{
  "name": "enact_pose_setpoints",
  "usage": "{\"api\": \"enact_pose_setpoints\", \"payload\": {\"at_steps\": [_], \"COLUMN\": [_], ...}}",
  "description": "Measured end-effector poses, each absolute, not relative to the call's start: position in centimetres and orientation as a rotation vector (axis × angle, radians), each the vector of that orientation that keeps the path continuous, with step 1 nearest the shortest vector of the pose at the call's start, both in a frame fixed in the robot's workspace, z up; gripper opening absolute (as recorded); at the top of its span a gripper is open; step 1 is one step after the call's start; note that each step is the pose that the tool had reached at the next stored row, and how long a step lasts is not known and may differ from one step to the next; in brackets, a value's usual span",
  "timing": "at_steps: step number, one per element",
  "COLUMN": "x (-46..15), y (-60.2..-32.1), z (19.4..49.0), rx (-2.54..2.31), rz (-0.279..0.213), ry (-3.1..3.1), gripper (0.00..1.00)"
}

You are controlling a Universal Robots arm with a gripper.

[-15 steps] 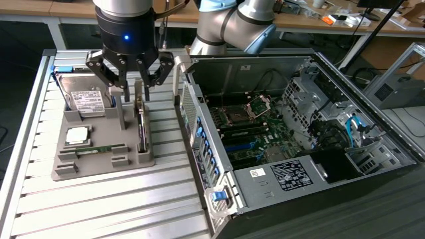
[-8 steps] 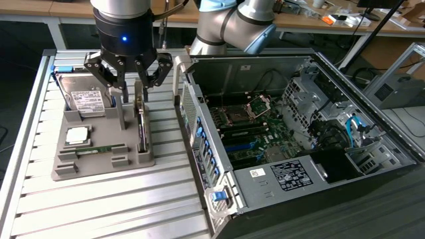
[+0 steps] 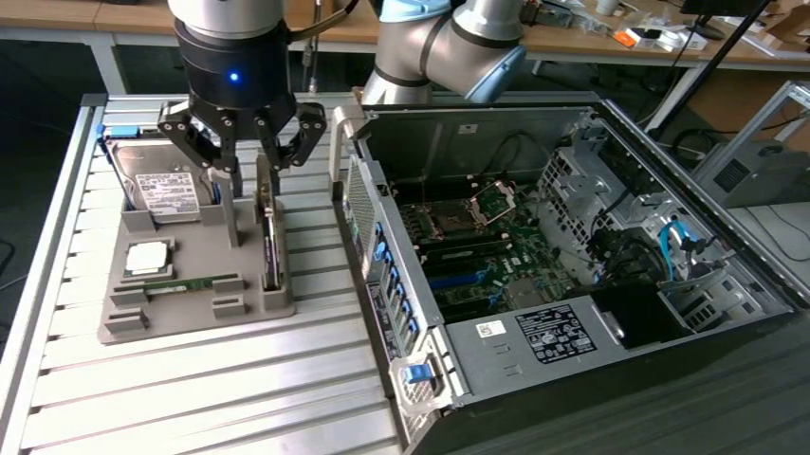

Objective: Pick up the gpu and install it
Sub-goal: 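Pick up the gpu and move the gpu toward the slot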

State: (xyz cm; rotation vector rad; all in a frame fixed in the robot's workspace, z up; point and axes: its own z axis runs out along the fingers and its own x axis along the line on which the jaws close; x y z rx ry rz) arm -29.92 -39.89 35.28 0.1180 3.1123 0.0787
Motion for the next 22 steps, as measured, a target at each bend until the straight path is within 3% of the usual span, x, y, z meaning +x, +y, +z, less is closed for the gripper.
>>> {"api": "enact_pose_setpoints", "payload": {"at_steps": [22], "x": [-30.22], "y": [-39.88], "z": [34.49], "rx": [0.118], "rz": [0.079], "ry": [3.113], "gripper": [0.42]}}
